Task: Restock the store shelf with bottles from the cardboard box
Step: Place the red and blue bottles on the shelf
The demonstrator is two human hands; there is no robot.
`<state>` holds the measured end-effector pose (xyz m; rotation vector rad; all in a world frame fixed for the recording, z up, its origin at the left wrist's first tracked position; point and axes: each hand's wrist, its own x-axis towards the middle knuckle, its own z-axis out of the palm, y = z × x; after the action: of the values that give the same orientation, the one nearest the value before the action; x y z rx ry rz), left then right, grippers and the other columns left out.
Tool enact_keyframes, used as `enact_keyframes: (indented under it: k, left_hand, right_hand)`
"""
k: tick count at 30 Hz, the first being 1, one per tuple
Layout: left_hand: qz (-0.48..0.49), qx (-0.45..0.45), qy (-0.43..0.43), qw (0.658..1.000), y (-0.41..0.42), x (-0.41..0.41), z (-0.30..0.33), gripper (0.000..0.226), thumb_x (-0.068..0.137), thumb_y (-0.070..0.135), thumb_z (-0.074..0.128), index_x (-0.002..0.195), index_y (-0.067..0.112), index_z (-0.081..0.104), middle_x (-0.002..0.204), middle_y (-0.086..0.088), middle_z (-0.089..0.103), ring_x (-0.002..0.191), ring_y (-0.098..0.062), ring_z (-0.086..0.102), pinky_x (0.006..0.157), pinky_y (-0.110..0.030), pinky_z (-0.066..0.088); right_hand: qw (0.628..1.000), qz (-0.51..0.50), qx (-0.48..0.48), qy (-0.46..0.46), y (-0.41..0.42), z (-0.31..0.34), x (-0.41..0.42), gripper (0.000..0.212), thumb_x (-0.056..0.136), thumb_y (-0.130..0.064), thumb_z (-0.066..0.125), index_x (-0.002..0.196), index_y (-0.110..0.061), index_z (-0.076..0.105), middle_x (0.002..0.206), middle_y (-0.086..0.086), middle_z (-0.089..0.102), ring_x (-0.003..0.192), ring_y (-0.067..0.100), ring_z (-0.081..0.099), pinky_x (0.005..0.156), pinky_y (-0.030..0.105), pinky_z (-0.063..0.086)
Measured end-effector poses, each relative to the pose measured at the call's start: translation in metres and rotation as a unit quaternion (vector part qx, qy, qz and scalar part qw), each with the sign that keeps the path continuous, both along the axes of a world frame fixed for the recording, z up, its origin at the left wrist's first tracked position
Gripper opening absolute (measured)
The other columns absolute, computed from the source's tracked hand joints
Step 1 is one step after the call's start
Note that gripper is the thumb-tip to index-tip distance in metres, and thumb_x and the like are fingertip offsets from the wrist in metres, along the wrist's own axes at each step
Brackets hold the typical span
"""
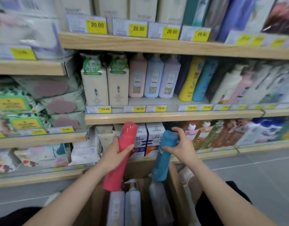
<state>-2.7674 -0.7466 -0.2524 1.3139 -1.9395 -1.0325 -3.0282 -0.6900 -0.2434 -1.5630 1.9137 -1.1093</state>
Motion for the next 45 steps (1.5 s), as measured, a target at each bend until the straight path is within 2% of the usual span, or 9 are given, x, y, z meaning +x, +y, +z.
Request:
enact_keyframes:
  k: [6,9,12,19,29,33,36,39,45]
  left_hand:
    - [-0.012,-0.022,0.032,0.999,-0.005,0.001,0.034,0.050,0.070,0.069,0.048,0.100,0.030,0.045,0.093,0.004,0.060,0.080,-0.006,0.060,0.061,-0.021,0.043]
    - [-0.004,-0.015,0.059,0.998,-0.010,-0.001,0.043,0.050,0.066,0.070,0.049,0.098,0.031,0.043,0.091,0.004,0.059,0.077,-0.009,0.061,0.058,-0.022,0.044]
    - [0.002,-0.004,0.080,0.997,-0.018,-0.004,0.047,0.059,0.064,0.070,0.050,0.103,0.027,0.043,0.090,0.002,0.061,0.075,-0.012,0.064,0.056,-0.022,0.047]
    - [0.011,-0.014,0.115,0.993,-0.052,-0.018,0.059,0.056,0.067,0.069,0.052,0.104,0.028,0.043,0.091,-0.002,0.062,0.076,-0.019,0.066,0.059,-0.030,0.052]
    - [0.001,-0.052,0.104,0.993,-0.093,-0.067,0.059,0.034,0.083,0.051,0.058,0.106,0.030,0.044,0.090,0.004,0.061,0.072,-0.006,0.063,0.051,-0.015,0.045]
    - [0.008,-0.056,0.114,0.992,-0.104,-0.076,0.057,0.037,0.084,0.051,0.056,0.110,0.028,0.043,0.096,0.003,0.060,0.082,-0.009,0.061,0.062,-0.025,0.048]
    - [0.004,-0.048,0.117,0.992,-0.108,-0.077,0.053,0.051,0.080,0.056,0.055,0.117,0.021,0.044,0.098,-0.002,0.060,0.085,-0.015,0.062,0.069,-0.034,0.053]
    - [0.009,-0.046,0.124,0.991,-0.110,-0.079,0.052,0.049,0.080,0.056,0.055,0.117,0.027,0.044,0.096,0.002,0.061,0.081,-0.011,0.063,0.061,-0.026,0.049]
    - [0.015,-0.044,0.129,0.991,-0.114,-0.082,0.050,0.038,0.084,0.049,0.056,0.114,0.029,0.043,0.093,0.002,0.062,0.075,-0.008,0.064,0.057,-0.021,0.050]
  right_hand:
    - [0.995,-0.043,-0.095,0.007,-0.012,0.077,-0.013,0.066,0.059,-0.023,0.085,0.116,-0.029,0.052,0.103,-0.008,0.060,0.091,0.001,0.058,0.065,0.000,0.041]
    - [0.985,-0.044,-0.166,0.023,-0.022,0.122,-0.009,0.061,0.063,-0.024,0.083,0.113,-0.033,0.049,0.104,-0.017,0.056,0.091,-0.011,0.051,0.068,-0.003,0.038]
    - [0.973,-0.051,-0.220,0.039,-0.036,0.159,-0.006,0.061,0.065,-0.023,0.082,0.117,-0.026,0.049,0.107,-0.017,0.053,0.091,-0.008,0.046,0.070,-0.004,0.036]
    - [0.948,-0.092,-0.302,0.052,-0.071,0.189,-0.010,0.067,0.068,-0.020,0.080,0.125,-0.021,0.047,0.124,-0.008,0.055,0.112,0.008,0.050,0.098,0.031,0.044]
    - [0.946,-0.139,-0.283,0.075,-0.119,0.151,-0.043,0.070,0.070,-0.023,0.080,0.129,-0.012,0.045,0.130,0.002,0.053,0.121,0.018,0.048,0.105,0.033,0.038]
    - [0.942,-0.154,-0.295,0.043,-0.147,0.138,-0.040,0.076,0.069,-0.026,0.080,0.132,-0.009,0.042,0.133,0.005,0.049,0.124,0.018,0.044,0.106,0.025,0.032]
    - [0.950,-0.155,-0.268,0.022,-0.168,0.136,-0.043,0.072,0.068,-0.023,0.079,0.128,-0.005,0.044,0.121,0.007,0.047,0.114,0.016,0.045,0.094,0.016,0.030]
    - [0.968,-0.146,-0.202,-0.027,-0.182,0.121,-0.049,0.057,0.070,-0.017,0.076,0.118,-0.005,0.049,0.116,0.013,0.052,0.107,0.026,0.052,0.085,0.026,0.040]
    - [0.969,-0.198,-0.148,-0.020,-0.185,0.100,-0.070,0.069,0.069,-0.032,0.081,0.117,-0.004,0.040,0.117,0.013,0.055,0.110,0.029,0.050,0.082,0.033,0.042]
